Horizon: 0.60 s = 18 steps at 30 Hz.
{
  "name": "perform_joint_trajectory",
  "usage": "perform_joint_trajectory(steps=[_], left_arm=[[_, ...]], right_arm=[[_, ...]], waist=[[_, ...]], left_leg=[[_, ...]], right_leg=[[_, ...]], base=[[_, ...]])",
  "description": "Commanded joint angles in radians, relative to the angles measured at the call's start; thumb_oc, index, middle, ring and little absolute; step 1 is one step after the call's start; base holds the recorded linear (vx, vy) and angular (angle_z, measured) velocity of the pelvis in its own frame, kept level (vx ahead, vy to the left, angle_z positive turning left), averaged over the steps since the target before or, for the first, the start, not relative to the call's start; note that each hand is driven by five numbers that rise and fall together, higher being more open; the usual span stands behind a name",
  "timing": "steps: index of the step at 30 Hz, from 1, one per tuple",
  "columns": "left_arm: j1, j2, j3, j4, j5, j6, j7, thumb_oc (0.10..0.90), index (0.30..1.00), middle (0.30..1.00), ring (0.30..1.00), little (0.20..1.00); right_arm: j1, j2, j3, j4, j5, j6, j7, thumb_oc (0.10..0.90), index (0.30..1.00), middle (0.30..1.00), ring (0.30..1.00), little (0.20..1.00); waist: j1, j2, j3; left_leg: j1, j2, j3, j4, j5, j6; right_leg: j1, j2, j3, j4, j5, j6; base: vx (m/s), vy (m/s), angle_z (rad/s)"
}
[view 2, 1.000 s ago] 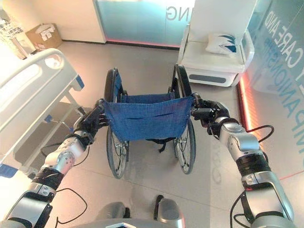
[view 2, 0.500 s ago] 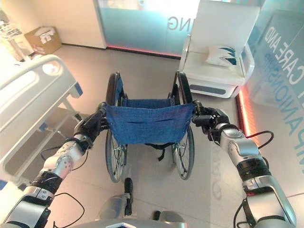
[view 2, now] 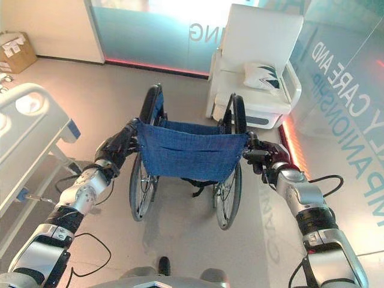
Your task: Push the wheelchair next to the bed
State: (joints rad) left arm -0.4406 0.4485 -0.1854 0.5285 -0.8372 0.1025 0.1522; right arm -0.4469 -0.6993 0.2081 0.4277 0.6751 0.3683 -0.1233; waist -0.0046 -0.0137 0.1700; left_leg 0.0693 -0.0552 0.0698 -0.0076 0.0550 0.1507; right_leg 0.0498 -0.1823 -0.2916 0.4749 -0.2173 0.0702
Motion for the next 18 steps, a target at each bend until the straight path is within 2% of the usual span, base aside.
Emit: perform_joint_trajectory(steps=[1,4,6,10,13,14,16,17,18], left_arm=[[0.009,-0.005,-0.030,-0.080,0.028,-0.055,-0.040,0.400,0.300,0.300,0.300,0.300],[0.014,-0.005,-0.040,-0.093,0.011,-0.060,-0.034,0.400,0.300,0.300,0.300,0.300],[0.011,-0.007,-0.045,-0.093,0.001,-0.049,-0.040,0.400,0.300,0.300,0.300,0.300],[0.027,-0.014,-0.036,-0.080,0.010,-0.039,-0.064,0.400,0.300,0.300,0.300,0.300],[0.038,-0.032,-0.039,-0.067,0.004,-0.032,-0.083,0.400,0.300,0.300,0.300,0.300],[0.043,-0.037,-0.040,-0.071,-0.010,-0.031,-0.071,0.400,0.300,0.300,0.300,0.300],[0.047,-0.035,-0.039,-0.075,-0.021,-0.028,-0.065,0.400,0.300,0.300,0.300,0.300],[0.055,-0.031,-0.036,-0.084,-0.030,-0.025,-0.057,0.400,0.300,0.300,0.300,0.300],[0.069,-0.028,-0.032,-0.093,-0.038,-0.026,-0.058,0.400,0.300,0.300,0.300,0.300]], right_arm=[[-0.163,0.033,0.077,-0.007,0.038,-0.128,0.159,0.400,0.300,0.300,0.300,0.300],[-0.179,0.014,0.071,0.010,0.037,-0.133,0.150,0.400,0.300,0.300,0.300,0.300],[-0.202,0.008,0.062,0.031,0.028,-0.120,0.135,0.400,0.300,0.300,0.300,0.300],[-0.221,0.001,0.049,0.041,0.011,-0.093,0.129,0.400,0.300,0.300,0.300,0.300],[-0.225,-0.023,0.042,0.077,-0.015,-0.092,0.154,0.400,0.300,0.300,0.300,0.300],[-0.234,-0.028,0.051,0.083,-0.032,-0.090,0.166,0.400,0.300,0.300,0.300,0.300],[-0.241,-0.031,0.062,0.079,-0.035,-0.085,0.166,0.400,0.300,0.300,0.300,0.300],[-0.247,-0.030,0.072,0.067,-0.033,-0.077,0.162,0.400,0.300,0.300,0.300,0.300],[-0.252,-0.033,0.083,0.061,-0.037,-0.074,0.157,0.400,0.300,0.300,0.300,0.300]], waist=[[0.045,-0.032,-0.019],[0.009,-0.052,-0.006],[-0.009,-0.065,0.000],[-0.021,-0.061,-0.004],[-0.037,-0.055,-0.034],[-0.038,-0.045,-0.050],[-0.040,-0.034,-0.058],[-0.041,-0.030,-0.071],[-0.039,-0.021,-0.077]], left_leg=[[-0.005,-0.015,0.129,0.112,-0.127,-0.098],[0.030,-0.053,0.085,0.124,-0.183,-0.087],[0.073,-0.076,0.051,0.142,-0.237,-0.079],[0.128,-0.073,0.028,0.152,-0.283,-0.074],[0.149,-0.060,0.011,0.173,-0.302,-0.078],[0.167,-0.034,0.013,0.199,-0.293,-0.104],[0.179,-0.010,0.012,0.231,-0.264,-0.127],[0.179,0.010,0.011,0.282,-0.197,-0.156],[0.164,0.034,0.012,0.378,-0.107,-0.193]], right_leg=[[-0.116,-0.006,-0.009,-0.235,0.262,0.058],[-0.218,0.024,0.051,-0.345,0.380,0.098],[-0.270,0.028,0.038,-0.434,0.436,0.118],[-0.292,0.038,0.030,-0.408,0.444,0.109],[-0.266,0.042,0.066,-0.350,0.405,0.089],[-0.247,0.051,0.061,-0.321,0.369,0.070],[-0.233,0.064,0.054,-0.314,0.343,0.052],[-0.215,0.072,0.040,-0.318,0.322,0.029],[-0.183,0.098,0.034,-0.323,0.290,-0.003]], base=[[0.35,-0.175,-0.23],[0.32,-0.145,0.13],[0.42,-0.170,0.60],[0.35,-0.170,0.44],[0.41,-0.282,0.73],[0.35,-0.278,0.80],[0.26,-0.231,0.94],[0.28,-0.316,0.79],[0.28,-0.341,0.66]])
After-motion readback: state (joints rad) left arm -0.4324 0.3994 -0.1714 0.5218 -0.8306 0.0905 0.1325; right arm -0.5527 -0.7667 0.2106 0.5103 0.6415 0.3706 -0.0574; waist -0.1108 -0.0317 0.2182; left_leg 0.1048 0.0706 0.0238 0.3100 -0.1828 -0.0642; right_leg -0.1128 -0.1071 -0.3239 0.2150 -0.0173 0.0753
